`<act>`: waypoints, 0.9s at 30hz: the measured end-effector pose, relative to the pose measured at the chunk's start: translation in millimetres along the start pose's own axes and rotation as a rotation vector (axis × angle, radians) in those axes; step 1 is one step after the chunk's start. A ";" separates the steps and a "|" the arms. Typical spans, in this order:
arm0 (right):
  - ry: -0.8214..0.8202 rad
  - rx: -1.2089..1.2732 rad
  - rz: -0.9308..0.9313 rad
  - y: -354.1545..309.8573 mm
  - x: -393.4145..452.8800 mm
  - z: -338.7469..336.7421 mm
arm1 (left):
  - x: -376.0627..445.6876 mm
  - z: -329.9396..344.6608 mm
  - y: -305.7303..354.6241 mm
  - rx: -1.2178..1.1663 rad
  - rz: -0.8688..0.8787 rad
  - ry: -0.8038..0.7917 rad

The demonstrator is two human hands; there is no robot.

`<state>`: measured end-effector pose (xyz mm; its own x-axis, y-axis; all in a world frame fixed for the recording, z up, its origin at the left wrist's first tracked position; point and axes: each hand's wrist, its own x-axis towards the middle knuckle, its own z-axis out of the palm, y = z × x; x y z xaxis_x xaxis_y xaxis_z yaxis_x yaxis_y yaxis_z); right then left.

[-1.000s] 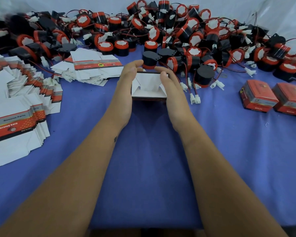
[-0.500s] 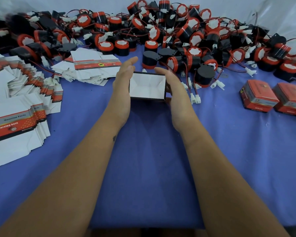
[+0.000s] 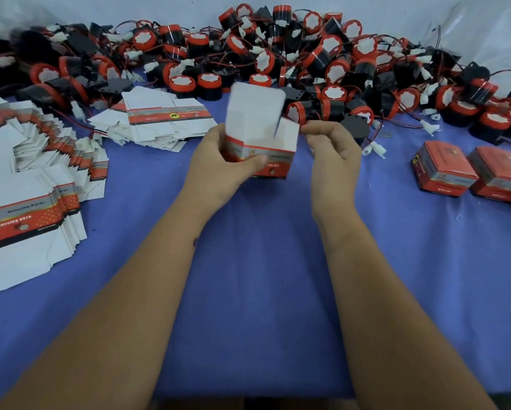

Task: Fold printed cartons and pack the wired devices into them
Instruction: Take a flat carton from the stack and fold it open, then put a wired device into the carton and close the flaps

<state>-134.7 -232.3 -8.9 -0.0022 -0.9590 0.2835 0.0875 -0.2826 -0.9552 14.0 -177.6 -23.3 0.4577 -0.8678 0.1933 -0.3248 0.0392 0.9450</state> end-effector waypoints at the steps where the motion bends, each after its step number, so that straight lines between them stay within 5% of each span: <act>1: 0.067 -0.121 -0.002 3.4 2.7 -2.4 | 1.0 -0.7 -1.3 0.007 0.017 0.055; 5: -0.020 -0.541 0.035 15.4 13.7 -12.9 | 2.9 -5.4 -5.0 -0.019 0.043 0.203; 8: -0.247 -1.033 -0.014 22.0 12.9 -12.7 | 3.1 -4.3 -6.5 0.026 0.018 0.162; 11: -0.300 -1.255 -0.077 26.1 11.5 -11.3 | 5.5 -2.0 -10.7 0.091 0.005 0.112; 18: -0.149 -1.251 -0.244 25.5 10.9 -5.2 | 7.2 -2.0 -12.0 0.060 -0.020 0.226; 23: -0.252 -1.182 -0.234 26.9 10.0 -5.8 | 8.5 -3.6 -13.6 -0.020 -0.039 0.321; 27: -0.254 -0.696 -0.196 17.6 3.1 0.2 | 9.0 -5.2 -13.4 -0.058 -0.051 0.366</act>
<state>-132.9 -240.3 -24.8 0.2832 -0.8790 0.3836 -0.5385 -0.4767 -0.6948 26.8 -183.4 -32.9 0.7414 -0.6349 0.2173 -0.2513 0.0376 0.9672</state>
